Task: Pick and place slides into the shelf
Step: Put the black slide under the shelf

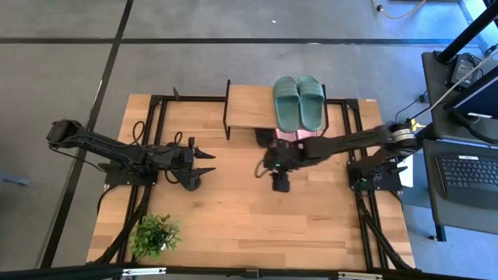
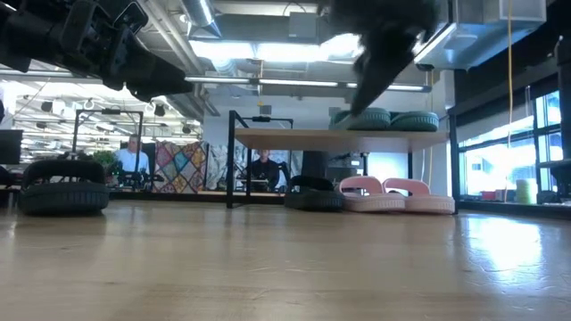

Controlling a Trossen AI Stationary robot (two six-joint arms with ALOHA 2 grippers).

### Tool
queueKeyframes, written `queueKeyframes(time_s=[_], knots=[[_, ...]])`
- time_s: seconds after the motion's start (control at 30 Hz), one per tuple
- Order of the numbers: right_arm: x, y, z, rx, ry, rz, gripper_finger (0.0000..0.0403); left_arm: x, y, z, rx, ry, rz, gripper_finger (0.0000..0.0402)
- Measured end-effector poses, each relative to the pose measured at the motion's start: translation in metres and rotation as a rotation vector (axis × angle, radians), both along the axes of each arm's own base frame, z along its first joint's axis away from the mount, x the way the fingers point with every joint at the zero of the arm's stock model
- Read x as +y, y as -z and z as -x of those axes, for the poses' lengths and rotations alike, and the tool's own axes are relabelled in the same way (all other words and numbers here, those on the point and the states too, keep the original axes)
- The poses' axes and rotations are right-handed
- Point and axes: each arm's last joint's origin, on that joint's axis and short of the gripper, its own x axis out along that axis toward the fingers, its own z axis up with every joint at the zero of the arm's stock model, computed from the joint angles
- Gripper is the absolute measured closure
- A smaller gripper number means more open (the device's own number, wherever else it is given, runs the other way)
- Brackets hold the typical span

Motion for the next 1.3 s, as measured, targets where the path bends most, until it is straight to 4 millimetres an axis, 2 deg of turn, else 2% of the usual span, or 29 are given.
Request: queueKeyframes(time_s=[0.1, 0.2, 0.33, 0.47, 0.57, 0.67, 0.8, 0.93, 1.13, 1.3], knots=[[0.01, -0.014, 0.029, -0.055, -0.03, -0.01, 0.0188, 0.0, 0.0, 0.0, 0.0, 0.0, 0.001, 0.0212], [0.016, -0.015, 0.063, -0.176, 0.004, -0.019, 0.0188, 0.0, 0.0, 0.0, 0.0, 0.0, 0.001, 0.0212], [0.013, 0.004, 0.11, -0.36, 0.065, -0.032, 0.0188, 0.0, 0.0, 0.0, 0.0, 0.0, 0.0, 0.0212], [0.007, 0.032, 0.139, -0.528, 0.075, -0.079, 0.0188, 0.0, -0.006, -0.002, -0.016, 0.001, -0.003, 0.0212], [0.004, 0.052, 0.152, -0.631, 0.066, -0.098, 0.0188, -0.001, -0.018, -0.006, 0.032, -0.022, 0.012, 0.0212], [0.003, 0.066, 0.16, -0.682, 0.067, -0.111, 0.0188, 0.002, -0.032, -0.009, 0.193, -0.153, 0.039, 0.0212], [0.001, 0.08, 0.166, -0.671, 0.066, -0.108, 0.0188, 0.004, -0.06, -0.013, 0.378, -0.344, 0.096, 0.0212], [0.001, 0.088, 0.169, -0.656, 0.066, -0.104, 0.0188, 0.004, -0.076, -0.022, 0.527, -0.509, 0.144, 0.0212], [-0.001, 0.1, 0.174, -0.631, 0.066, -0.098, 0.0188, 0.0, -0.062, -0.041, 0.866, -0.676, 0.167, 0.0212], [-0.001, 0.108, 0.178, -0.628, 0.07, -0.101, 0.0188, -0.002, -0.04, -0.042, 1.206, -0.902, 0.171, 0.0212]])
